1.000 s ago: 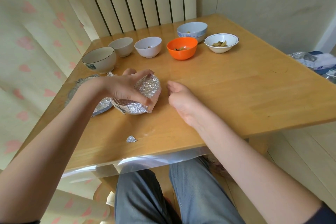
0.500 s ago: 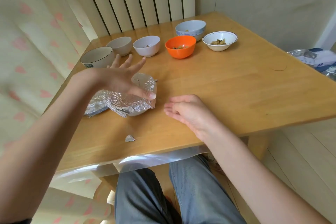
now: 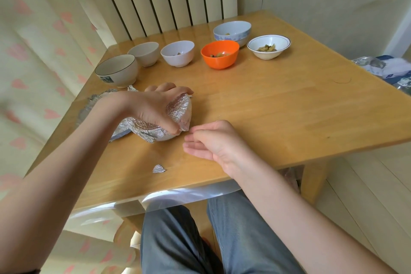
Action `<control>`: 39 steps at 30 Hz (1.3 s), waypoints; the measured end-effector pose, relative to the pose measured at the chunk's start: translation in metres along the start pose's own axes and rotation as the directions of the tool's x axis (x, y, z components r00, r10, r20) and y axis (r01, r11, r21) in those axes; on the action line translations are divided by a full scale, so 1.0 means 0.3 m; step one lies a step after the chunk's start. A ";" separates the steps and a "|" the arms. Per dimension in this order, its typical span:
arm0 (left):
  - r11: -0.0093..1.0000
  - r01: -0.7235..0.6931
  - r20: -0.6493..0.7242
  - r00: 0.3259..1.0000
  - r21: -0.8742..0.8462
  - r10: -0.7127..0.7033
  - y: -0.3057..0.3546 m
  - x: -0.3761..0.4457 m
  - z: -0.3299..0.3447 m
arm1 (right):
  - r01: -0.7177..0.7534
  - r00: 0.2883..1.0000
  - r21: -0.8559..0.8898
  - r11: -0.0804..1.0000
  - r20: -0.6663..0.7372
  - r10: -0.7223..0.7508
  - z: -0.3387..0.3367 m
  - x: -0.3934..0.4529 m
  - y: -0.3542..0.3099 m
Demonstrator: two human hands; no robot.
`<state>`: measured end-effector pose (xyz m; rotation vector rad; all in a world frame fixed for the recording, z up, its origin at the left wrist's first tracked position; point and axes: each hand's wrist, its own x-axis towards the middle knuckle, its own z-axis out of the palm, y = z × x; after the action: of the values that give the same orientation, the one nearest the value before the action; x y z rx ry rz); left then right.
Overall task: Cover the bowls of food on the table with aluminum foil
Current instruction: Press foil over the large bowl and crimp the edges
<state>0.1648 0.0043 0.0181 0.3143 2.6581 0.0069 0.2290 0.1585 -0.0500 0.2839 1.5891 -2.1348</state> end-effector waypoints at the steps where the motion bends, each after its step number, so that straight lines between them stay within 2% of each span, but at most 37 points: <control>1: 1.000 -0.002 0.003 1.000 -0.007 0.002 -0.003 0.001 0.000 | -0.032 0.999 0.043 0.999 0.019 0.031 0.003 0.000 -0.006; 9: 1.000 -0.013 -0.005 1.000 -0.006 0.013 0.005 -0.001 0.002 | -0.249 0.964 0.344 0.905 0.177 0.197 -0.012 0.012 -0.049; 16: 1.000 -0.015 0.004 1.000 0.001 0.015 -0.001 0.002 0.000 | -0.241 0.968 0.269 0.932 0.137 0.211 -0.009 -0.008 -0.092; 22: 1.000 -0.014 0.003 1.000 -0.011 0.014 0.001 0.001 0.000 | -0.276 0.959 0.366 0.889 0.159 0.233 -0.021 -0.007 -0.085; 33: 1.000 -0.017 0.000 1.000 -0.002 0.017 -0.001 0.001 0.001 | -0.214 0.975 0.371 0.904 0.140 0.173 -0.022 0.022 -0.061; 39: 1.000 -0.012 -0.003 1.000 -0.015 0.012 -0.003 0.002 0.004 | -0.089 0.993 0.117 0.989 0.089 0.079 -0.021 0.029 -0.041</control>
<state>0.1646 0.0034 0.0169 0.3252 2.6573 0.0307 0.2149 0.1651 -0.0451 0.2902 1.3799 -2.1525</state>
